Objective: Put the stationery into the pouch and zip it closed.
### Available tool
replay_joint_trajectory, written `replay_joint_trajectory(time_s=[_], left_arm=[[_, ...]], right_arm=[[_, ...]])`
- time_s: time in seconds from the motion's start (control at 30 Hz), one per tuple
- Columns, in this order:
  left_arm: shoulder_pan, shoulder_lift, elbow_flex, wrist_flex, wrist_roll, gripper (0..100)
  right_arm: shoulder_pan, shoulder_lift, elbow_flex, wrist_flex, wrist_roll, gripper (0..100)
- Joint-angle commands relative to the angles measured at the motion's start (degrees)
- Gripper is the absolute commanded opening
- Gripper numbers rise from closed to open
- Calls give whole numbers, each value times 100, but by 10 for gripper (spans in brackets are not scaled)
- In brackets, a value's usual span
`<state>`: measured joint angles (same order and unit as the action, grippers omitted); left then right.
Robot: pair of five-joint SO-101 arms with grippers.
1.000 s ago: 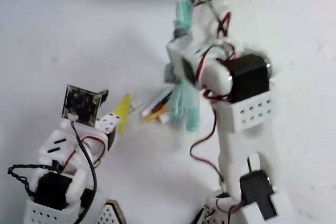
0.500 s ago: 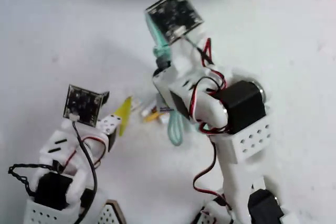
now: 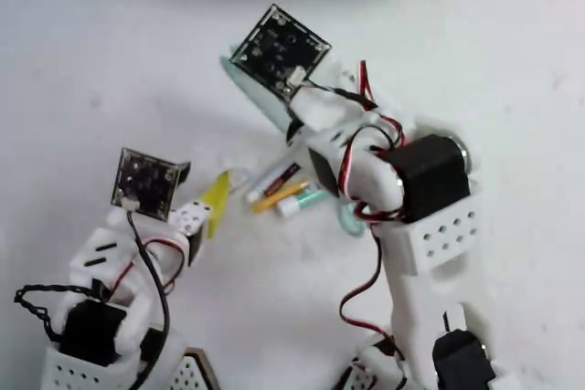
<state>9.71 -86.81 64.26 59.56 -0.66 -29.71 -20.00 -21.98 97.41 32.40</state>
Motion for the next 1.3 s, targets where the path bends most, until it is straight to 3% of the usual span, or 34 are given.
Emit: replay_joint_trajectory(time_s=[0.0, 0.27, 0.53, 0.73, 0.87, 1.07, 1.27], left_arm=[[84, -207, -97, 53, -35, 204], [136, -1385, -387, 413, -35, 241], [1051, -1367, -387, 396, -26, 238], [444, -1393, 114, 79, -26, 238], [-127, -1402, 273, -79, 35, 238], [-189, -1402, 290, -53, 396, 238], [-207, -1402, 255, 185, 387, 238]], right_arm=[[84, -171, 299, 119, 97, 17], [57, -180, 536, 127, 97, 17], [-479, -180, 519, 127, 35, 17], [-936, -549, 475, 110, -149, 17], [-787, -1051, -202, 57, -193, 17], [-84, -1288, -1433, -101, -589, 17], [400, -1288, -1626, -92, -967, 17]])
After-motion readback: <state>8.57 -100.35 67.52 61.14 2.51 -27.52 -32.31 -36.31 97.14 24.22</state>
